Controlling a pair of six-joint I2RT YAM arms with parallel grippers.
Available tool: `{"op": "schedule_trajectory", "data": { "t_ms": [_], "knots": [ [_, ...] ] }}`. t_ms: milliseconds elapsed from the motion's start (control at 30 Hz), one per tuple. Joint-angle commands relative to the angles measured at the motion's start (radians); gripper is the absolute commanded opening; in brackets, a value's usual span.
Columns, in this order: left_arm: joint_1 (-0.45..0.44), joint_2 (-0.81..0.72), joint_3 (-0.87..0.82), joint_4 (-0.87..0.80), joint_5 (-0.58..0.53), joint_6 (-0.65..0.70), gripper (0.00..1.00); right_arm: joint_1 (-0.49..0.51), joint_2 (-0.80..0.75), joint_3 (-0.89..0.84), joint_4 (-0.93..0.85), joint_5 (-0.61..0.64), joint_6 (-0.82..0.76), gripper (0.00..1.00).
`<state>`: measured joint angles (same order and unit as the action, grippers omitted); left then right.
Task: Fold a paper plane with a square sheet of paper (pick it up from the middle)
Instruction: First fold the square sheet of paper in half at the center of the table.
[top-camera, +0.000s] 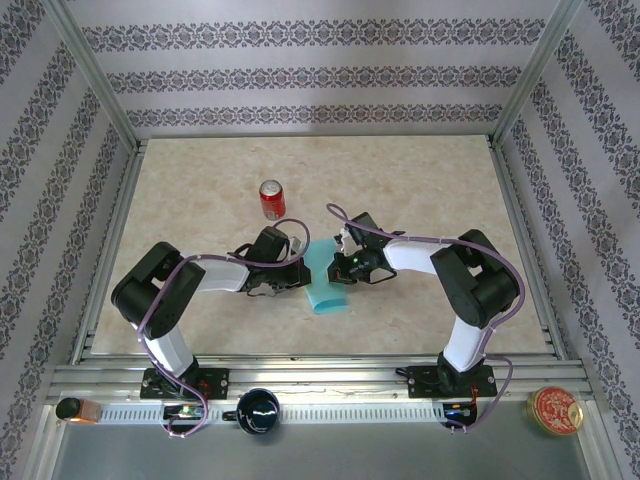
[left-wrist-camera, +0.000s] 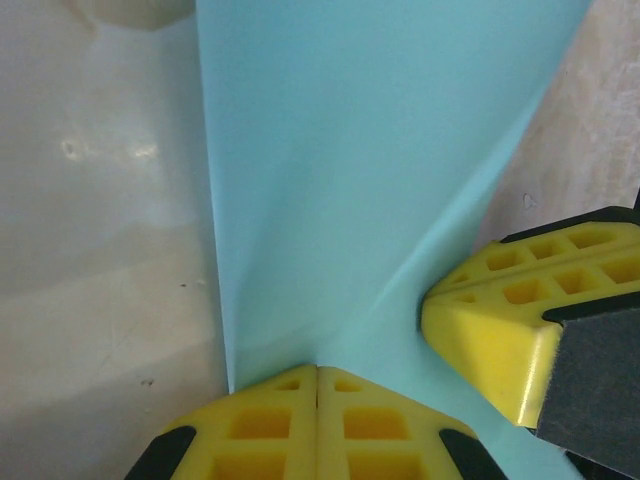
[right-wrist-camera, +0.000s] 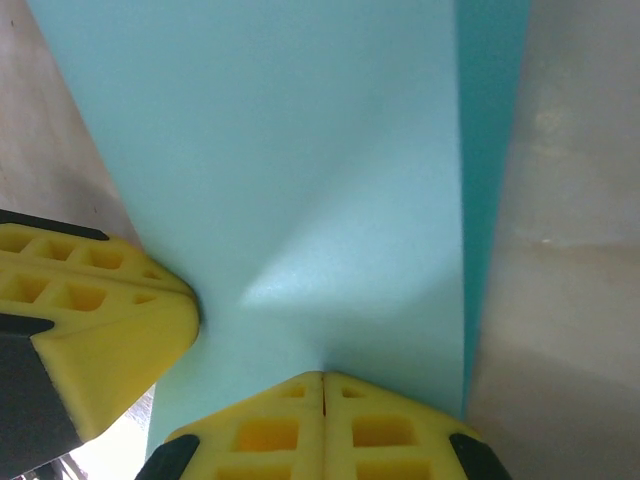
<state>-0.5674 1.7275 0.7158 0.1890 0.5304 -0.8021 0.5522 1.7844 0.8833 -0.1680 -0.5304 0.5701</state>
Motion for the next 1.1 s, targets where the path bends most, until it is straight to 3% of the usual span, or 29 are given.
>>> {"op": "schedule_trajectory", "data": {
  "t_ms": [0, 267, 567, 900, 1067],
  "knots": [
    [0.007, -0.035, 0.018, -0.124, -0.052, 0.050, 0.01, 0.002, 0.017, -0.034, -0.105, 0.108, 0.007, 0.00],
    [-0.003, -0.132, 0.012, -0.028, 0.048, -0.118, 0.04, 0.002, 0.007, -0.036, -0.100, 0.115, 0.015, 0.00],
    [-0.048, -0.028, -0.044, 0.174, 0.104, -0.241, 0.04, 0.005, 0.006, -0.038, -0.095, 0.112, 0.023, 0.00],
    [-0.049, -0.027, -0.111, -0.023, -0.032, -0.095, 0.04, 0.008, 0.008, -0.047, -0.088, 0.124, 0.029, 0.00],
    [-0.050, -0.055, -0.097, -0.043, -0.009, -0.045, 0.06, 0.006, 0.003, -0.047, -0.092, 0.138, 0.030, 0.00]
  ]
}}
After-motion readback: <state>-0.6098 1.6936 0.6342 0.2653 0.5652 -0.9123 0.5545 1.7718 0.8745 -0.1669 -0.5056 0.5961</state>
